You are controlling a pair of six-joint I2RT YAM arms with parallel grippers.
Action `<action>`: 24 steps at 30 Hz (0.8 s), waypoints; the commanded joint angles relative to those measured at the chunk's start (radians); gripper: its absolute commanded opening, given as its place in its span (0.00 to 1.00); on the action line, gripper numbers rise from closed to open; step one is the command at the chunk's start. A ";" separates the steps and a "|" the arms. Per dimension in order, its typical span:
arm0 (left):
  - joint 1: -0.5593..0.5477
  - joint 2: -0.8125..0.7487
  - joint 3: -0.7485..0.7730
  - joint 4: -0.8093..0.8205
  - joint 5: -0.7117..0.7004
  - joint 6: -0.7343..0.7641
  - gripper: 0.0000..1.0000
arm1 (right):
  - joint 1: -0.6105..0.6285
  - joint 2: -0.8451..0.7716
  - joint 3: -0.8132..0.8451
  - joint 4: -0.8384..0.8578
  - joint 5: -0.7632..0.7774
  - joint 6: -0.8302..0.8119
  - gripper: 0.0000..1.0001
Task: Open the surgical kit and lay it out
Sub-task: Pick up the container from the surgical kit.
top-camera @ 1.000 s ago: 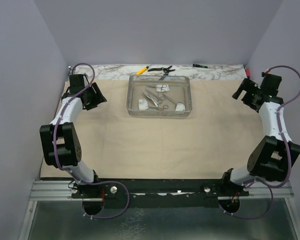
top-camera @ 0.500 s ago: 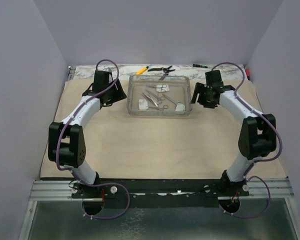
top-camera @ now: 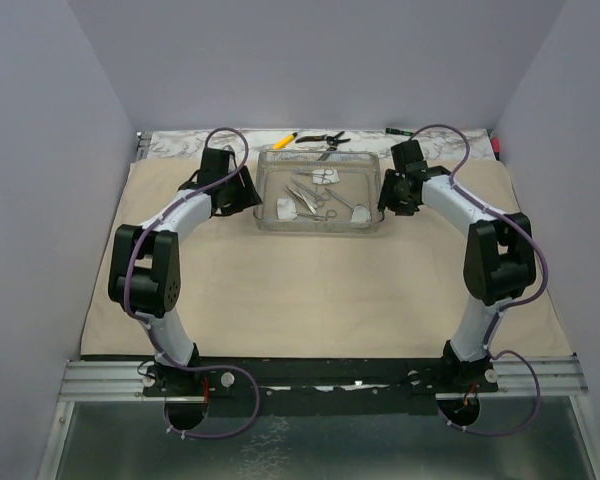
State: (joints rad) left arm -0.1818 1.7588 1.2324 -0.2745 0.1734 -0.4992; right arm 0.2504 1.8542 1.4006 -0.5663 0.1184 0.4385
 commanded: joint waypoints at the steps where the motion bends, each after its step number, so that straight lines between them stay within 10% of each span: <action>1: -0.017 0.039 0.021 0.021 0.060 -0.006 0.59 | 0.014 0.041 0.013 -0.030 0.040 -0.025 0.47; 13: -0.025 0.079 0.008 0.017 -0.004 0.045 0.31 | 0.048 0.069 0.022 -0.021 0.029 -0.017 0.38; 19: -0.047 0.109 0.047 0.010 0.000 0.058 0.10 | 0.052 0.089 0.054 -0.023 0.043 -0.022 0.04; 24: -0.060 0.085 0.098 0.006 -0.026 0.045 0.00 | 0.052 0.052 0.096 -0.070 0.168 -0.010 0.01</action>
State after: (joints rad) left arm -0.2276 1.8534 1.2739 -0.2749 0.1570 -0.4263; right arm 0.3107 1.9244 1.4361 -0.5903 0.1383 0.3847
